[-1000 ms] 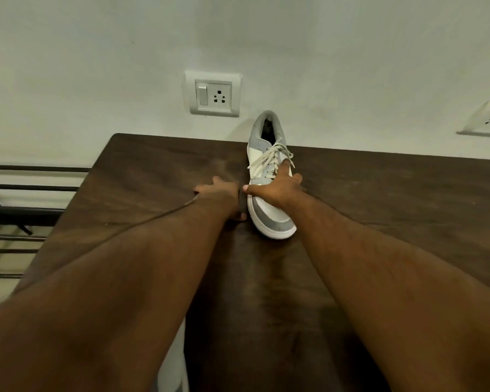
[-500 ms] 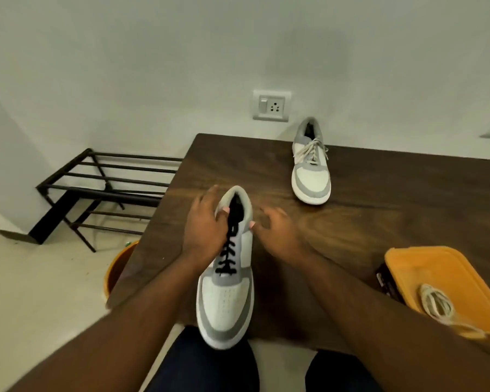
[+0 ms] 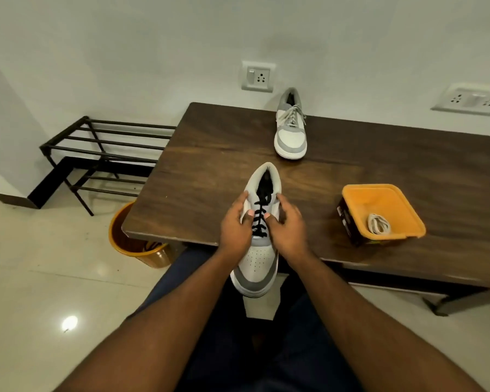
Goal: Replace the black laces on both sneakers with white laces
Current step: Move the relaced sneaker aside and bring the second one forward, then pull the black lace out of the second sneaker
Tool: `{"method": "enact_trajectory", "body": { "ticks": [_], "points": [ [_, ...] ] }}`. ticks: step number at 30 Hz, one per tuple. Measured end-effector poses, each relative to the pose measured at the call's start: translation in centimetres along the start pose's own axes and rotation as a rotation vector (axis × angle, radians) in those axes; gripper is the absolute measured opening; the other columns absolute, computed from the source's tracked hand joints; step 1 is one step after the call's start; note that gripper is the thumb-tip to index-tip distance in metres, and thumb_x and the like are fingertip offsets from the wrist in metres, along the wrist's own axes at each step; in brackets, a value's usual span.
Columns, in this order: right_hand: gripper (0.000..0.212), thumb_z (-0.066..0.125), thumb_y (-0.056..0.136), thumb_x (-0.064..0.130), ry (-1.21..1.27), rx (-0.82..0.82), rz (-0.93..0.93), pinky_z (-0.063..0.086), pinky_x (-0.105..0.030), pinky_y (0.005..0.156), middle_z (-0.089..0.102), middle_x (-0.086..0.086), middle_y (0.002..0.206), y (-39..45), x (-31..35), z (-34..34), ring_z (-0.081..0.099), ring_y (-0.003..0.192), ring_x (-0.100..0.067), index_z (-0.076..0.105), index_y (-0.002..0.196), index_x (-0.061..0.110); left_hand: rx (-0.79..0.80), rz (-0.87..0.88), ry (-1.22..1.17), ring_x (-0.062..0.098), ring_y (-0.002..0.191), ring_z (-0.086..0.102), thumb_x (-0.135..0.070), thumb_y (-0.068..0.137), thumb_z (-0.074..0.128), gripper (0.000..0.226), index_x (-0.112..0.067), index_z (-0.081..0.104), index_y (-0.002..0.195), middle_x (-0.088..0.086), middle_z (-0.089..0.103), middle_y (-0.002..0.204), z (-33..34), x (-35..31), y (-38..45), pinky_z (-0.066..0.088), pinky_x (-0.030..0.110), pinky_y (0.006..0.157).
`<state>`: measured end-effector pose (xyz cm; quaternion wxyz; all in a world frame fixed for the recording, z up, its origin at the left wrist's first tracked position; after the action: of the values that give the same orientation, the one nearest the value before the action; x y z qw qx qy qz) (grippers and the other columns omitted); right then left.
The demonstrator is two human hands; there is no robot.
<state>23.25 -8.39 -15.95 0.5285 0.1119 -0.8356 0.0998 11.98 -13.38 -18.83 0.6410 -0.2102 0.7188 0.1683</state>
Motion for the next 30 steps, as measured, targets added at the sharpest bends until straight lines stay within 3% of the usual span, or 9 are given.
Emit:
{"method": "enact_trajectory", "body": {
  "ticks": [5,7,9,11,13,18,22,26,30],
  "points": [
    [0.035,0.067,0.089,0.017,0.041,-0.089,-0.080,0.034,0.002,0.086,0.049,0.006,0.119,-0.4,0.7,-1.1,0.048,0.108,-0.003,0.063,0.124,0.014,-0.058,0.101,0.012,0.016,0.133,0.047,-0.001,0.096,0.053,0.040,-0.016,0.058,0.133,0.005,0.052,0.141,1.4,-1.1,-1.3,0.040,0.025,0.109],
    [0.031,0.071,0.086,0.020,0.042,-0.093,-0.045,0.035,0.003,0.078,0.051,0.003,0.117,0.2,1.1,-0.8,0.051,0.104,-0.005,0.067,0.116,0.013,-0.061,0.098,-0.013,0.016,0.128,0.052,-0.001,0.095,0.055,0.037,-0.013,0.062,0.129,0.007,0.055,0.137,1.4,-1.5,-1.1,0.043,0.023,0.105],
    [0.020,0.072,0.084,0.020,0.083,-0.109,0.013,0.046,-0.007,0.082,0.058,0.000,0.112,1.0,1.5,-0.4,0.059,0.101,-0.011,0.072,0.103,0.015,-0.048,0.086,-0.037,0.016,0.123,0.056,-0.003,0.094,0.056,0.035,-0.013,0.065,0.126,0.006,0.060,0.131,1.3,-1.6,-0.8,0.046,0.031,0.104],
    [0.007,0.069,0.085,0.014,0.261,-0.071,0.119,0.059,-0.035,0.083,0.070,-0.008,0.098,1.3,2.2,-0.1,0.070,0.091,-0.023,0.074,0.085,0.019,-0.047,0.024,-0.099,0.018,0.118,0.060,-0.009,0.094,0.055,0.033,-0.018,0.067,0.123,0.003,0.065,0.125,1.2,-1.7,-0.5,0.048,0.041,0.104],
    [0.017,0.064,0.088,0.007,0.437,0.006,0.205,0.059,-0.047,0.082,0.073,-0.016,0.091,0.9,2.6,-0.1,0.072,0.088,-0.032,0.072,0.077,0.017,-0.026,-0.062,-0.160,0.018,0.117,0.062,-0.015,0.095,0.053,0.033,-0.022,0.064,0.125,0.003,0.065,0.125,1.1,-1.8,-0.2,0.049,0.045,0.102],
    [0.017,0.052,0.090,-0.003,0.780,0.208,0.231,0.056,-0.044,0.088,0.068,-0.024,0.104,-0.9,2.3,-1.5,0.068,0.094,-0.031,0.064,0.102,-0.002,0.015,-0.128,-0.208,0.019,0.121,0.059,-0.025,0.089,0.057,0.035,-0.044,0.063,0.117,0.004,0.057,0.135,1.0,-1.6,0.3,0.050,0.044,0.102],
    [0.016,0.050,0.092,0.008,0.961,-0.004,0.351,0.053,-0.028,0.075,0.070,-0.011,0.095,-1.4,0.1,-2.9,0.067,0.087,-0.021,0.063,0.102,0.004,0.058,-0.179,-0.220,0.022,0.118,0.061,-0.025,0.074,0.067,0.045,-0.047,0.066,0.113,0.006,0.054,0.136,1.0,-1.6,0.7,0.055,0.042,0.094],
    [0.031,0.054,0.091,0.018,1.130,-0.111,0.502,0.051,-0.035,0.086,0.064,-0.013,0.123,-1.6,-1.5,-3.6,0.067,0.099,-0.024,0.056,0.120,0.007,0.032,-0.202,-0.165,0.030,0.111,0.064,-0.043,0.057,0.079,0.045,-0.044,0.068,0.100,0.012,0.058,0.128,1.2,-2.4,0.4,0.057,0.048,0.089],
    [0.021,0.056,0.093,0.009,1.187,-0.228,0.508,0.055,-0.041,0.085,0.068,-0.010,0.100,-1.1,-0.4,-4.0,0.068,0.084,-0.024,0.052,0.114,0.011,0.005,-0.149,-0.141,0.031,0.098,0.068,-0.027,0.069,0.077,0.017,-0.026,0.067,0.083,0.016,0.063,0.115,1.1,-4.5,0.1,0.059,0.048,0.081]
  ]
}}
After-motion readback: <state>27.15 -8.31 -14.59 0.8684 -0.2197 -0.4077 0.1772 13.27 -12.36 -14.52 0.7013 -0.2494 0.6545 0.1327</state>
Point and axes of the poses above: each hand's wrist, its own y-axis towards the middle knuckle, its own z-axis out of the palm, x = y × z, the point moved 1 cm from there along y, towards the middle knuckle
